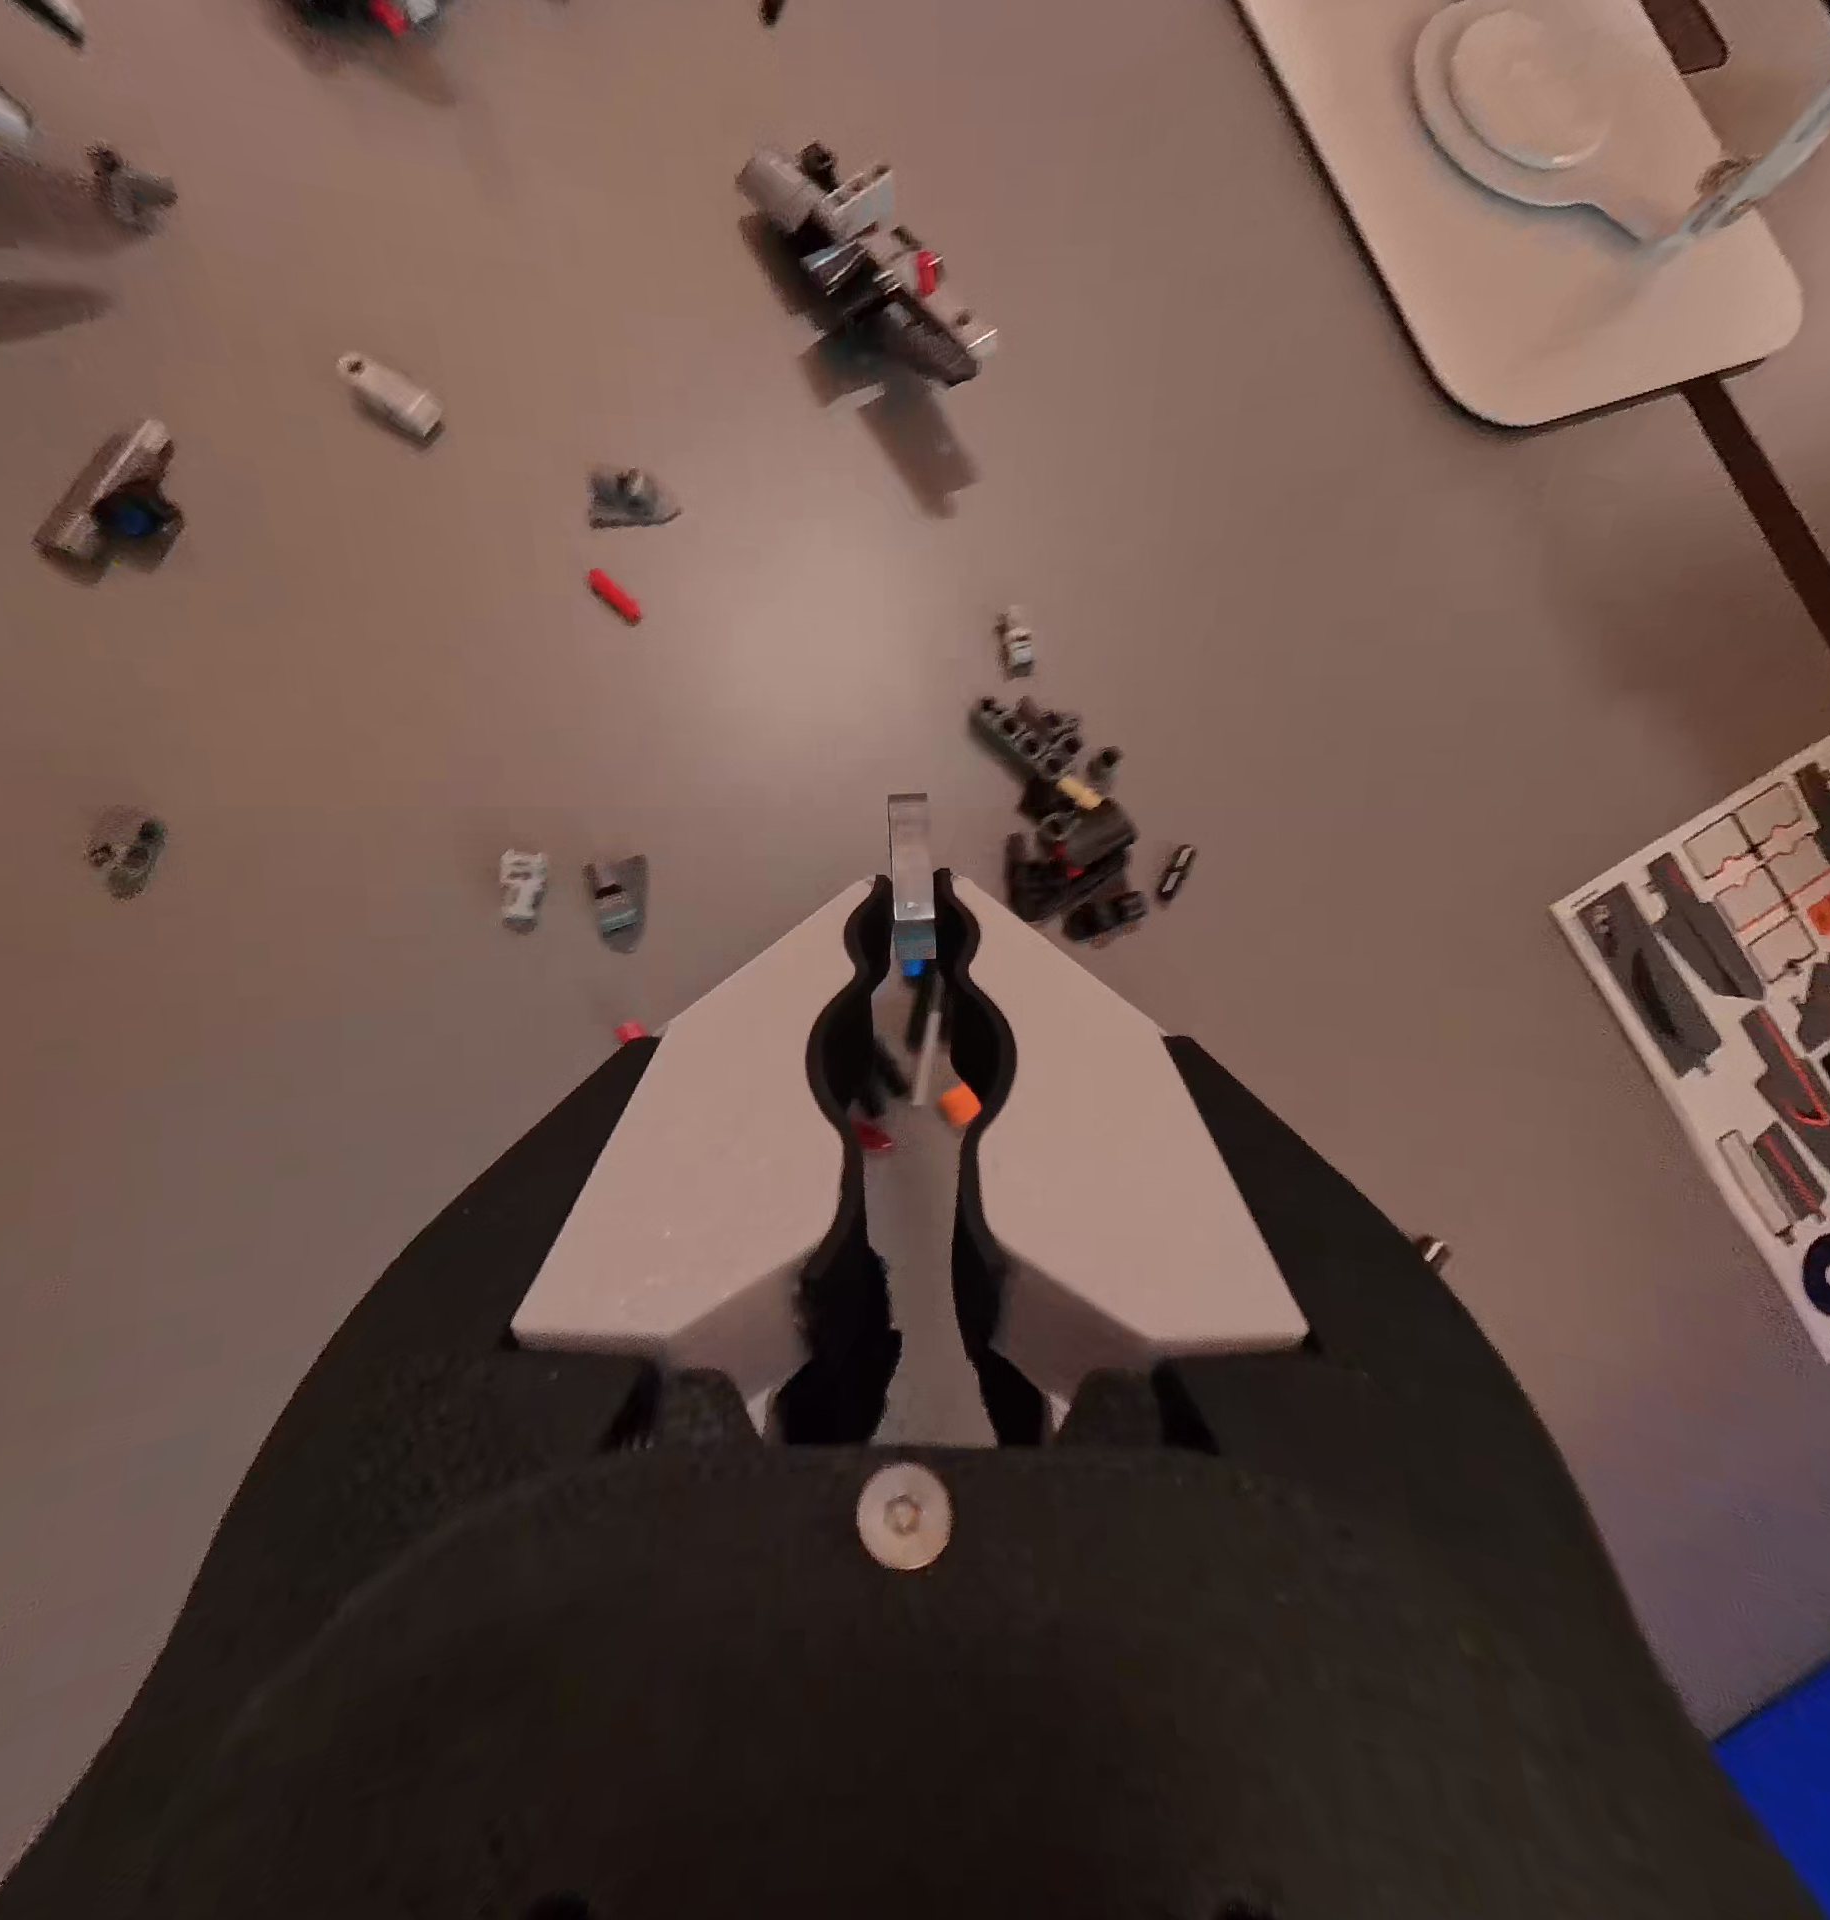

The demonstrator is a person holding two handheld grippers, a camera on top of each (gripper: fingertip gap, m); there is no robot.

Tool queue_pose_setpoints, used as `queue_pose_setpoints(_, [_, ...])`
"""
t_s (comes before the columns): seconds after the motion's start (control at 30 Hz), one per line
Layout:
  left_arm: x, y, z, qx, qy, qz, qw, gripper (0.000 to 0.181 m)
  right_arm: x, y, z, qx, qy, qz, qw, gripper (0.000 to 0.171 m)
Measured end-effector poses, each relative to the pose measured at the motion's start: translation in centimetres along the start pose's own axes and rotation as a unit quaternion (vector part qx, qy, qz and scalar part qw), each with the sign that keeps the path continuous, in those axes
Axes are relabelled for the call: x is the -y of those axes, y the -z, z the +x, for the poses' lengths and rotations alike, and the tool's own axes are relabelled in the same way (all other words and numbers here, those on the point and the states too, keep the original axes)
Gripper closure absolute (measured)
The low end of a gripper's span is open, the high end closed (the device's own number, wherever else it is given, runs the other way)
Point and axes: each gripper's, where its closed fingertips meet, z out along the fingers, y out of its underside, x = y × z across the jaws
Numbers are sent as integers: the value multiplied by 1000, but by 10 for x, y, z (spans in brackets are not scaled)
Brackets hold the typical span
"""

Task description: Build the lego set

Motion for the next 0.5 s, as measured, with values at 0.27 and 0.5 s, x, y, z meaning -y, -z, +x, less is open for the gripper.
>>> queue_pose_setpoints(0.27, [0,0,0,7,-8,1,1000,162,-27,-25,-42,-54,99,-66,991,165])
queue_pose_setpoints(0.5, [0,0,1,2,-4,0,1000,161,-34,-24,-50,-52,96,-72,991,153])
